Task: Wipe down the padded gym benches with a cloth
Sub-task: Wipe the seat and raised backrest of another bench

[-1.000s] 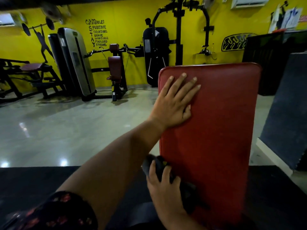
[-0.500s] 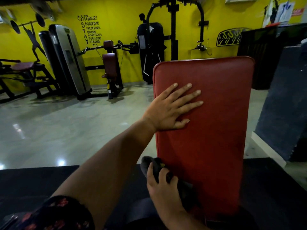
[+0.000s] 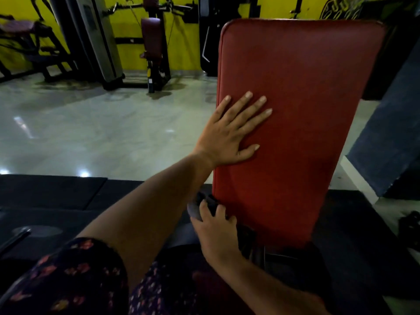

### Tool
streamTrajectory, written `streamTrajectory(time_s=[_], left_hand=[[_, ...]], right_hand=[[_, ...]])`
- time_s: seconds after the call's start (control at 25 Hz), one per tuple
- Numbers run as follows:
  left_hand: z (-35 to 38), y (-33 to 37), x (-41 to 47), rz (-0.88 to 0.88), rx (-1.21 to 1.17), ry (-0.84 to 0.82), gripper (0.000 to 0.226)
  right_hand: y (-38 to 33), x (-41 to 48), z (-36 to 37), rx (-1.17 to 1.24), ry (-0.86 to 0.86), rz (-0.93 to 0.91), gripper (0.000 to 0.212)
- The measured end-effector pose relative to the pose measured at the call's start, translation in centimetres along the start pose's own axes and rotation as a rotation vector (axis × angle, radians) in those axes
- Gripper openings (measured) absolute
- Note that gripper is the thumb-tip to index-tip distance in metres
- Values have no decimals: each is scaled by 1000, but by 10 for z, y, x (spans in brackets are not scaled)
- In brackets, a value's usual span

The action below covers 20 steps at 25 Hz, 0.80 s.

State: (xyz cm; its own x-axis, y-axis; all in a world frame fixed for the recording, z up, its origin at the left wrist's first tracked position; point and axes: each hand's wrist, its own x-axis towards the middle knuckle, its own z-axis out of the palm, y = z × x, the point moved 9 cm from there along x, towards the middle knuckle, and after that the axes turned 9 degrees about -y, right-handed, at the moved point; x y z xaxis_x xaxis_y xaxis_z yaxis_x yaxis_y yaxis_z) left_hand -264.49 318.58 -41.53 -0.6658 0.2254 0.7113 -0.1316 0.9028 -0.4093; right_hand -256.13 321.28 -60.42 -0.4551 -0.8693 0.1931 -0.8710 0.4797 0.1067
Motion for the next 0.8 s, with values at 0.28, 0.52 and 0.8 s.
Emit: streamTrajectory(time_s=[0.28,0.52,0.8], left_hand=[[0,0,-1,-8,-6,22,66],[1,1,-1,-12,18,9,66],[2,0,-1,-13,17,-10,67]], right_hand=[[11,19,-34,3,141,101,34],[-22,-5,42,-134,-277,-55,43],[-14,7,35,-124,-269,58,38]])
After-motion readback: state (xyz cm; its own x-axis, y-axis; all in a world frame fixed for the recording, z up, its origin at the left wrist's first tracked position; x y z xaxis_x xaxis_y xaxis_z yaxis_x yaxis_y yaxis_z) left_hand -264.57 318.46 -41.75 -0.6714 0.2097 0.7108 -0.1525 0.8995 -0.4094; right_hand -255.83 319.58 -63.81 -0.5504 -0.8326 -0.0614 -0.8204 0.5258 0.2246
